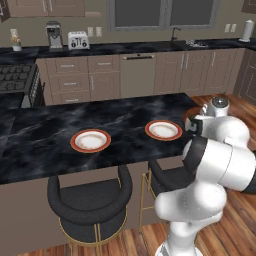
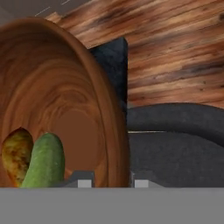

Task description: Pick the chicken drumstick and cucumber from their plates and place them in the bowl. Then put the bowl in the fridge.

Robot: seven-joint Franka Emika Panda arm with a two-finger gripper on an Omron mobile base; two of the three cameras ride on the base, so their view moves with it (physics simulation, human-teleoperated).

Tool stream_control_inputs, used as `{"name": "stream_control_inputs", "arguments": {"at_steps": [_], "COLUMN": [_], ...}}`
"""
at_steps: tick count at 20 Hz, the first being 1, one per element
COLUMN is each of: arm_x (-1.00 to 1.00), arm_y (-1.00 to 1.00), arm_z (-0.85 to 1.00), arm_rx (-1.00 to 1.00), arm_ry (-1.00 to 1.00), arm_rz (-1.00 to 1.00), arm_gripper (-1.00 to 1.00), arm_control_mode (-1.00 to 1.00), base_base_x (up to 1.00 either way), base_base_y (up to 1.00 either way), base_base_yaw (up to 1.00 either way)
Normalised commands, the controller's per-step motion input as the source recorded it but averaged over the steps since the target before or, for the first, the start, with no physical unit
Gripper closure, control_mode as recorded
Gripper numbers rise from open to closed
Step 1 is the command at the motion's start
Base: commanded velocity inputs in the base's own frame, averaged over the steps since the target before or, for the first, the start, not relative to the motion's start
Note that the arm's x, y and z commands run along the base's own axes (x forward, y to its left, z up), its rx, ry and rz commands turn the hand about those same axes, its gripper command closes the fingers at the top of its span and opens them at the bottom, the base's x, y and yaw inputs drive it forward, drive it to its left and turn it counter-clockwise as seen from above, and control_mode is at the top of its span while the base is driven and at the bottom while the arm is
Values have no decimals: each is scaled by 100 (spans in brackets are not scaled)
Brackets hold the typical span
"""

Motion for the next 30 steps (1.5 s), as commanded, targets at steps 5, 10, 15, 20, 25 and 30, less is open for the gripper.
{"name": "stream_control_inputs", "arguments": {"at_steps": [5, 10, 15, 20, 25, 30], "arm_x": [-38, -39, -8, -11, -30, -33], "arm_y": [33, 36, 49, 52, 26, 29], "arm_z": [40, 33, 24, 16, 12, 22], "arm_rx": [38, 41, 21, 4, -1, -4], "arm_ry": [-8, -17, -22, -10, 3, 12], "arm_rz": [-36, -35, -21, -1, 3, 12], "arm_gripper": [100, 100, 100, 100, 100, 100], "arm_control_mode": [-100, -100, -100, -100, -100, -100], "base_base_x": [0, 0, 0, 0, 0, 0], "base_base_y": [0, 0, 0, 0, 0, 0], "base_base_yaw": [0, 0, 0, 0, 0, 0]}}
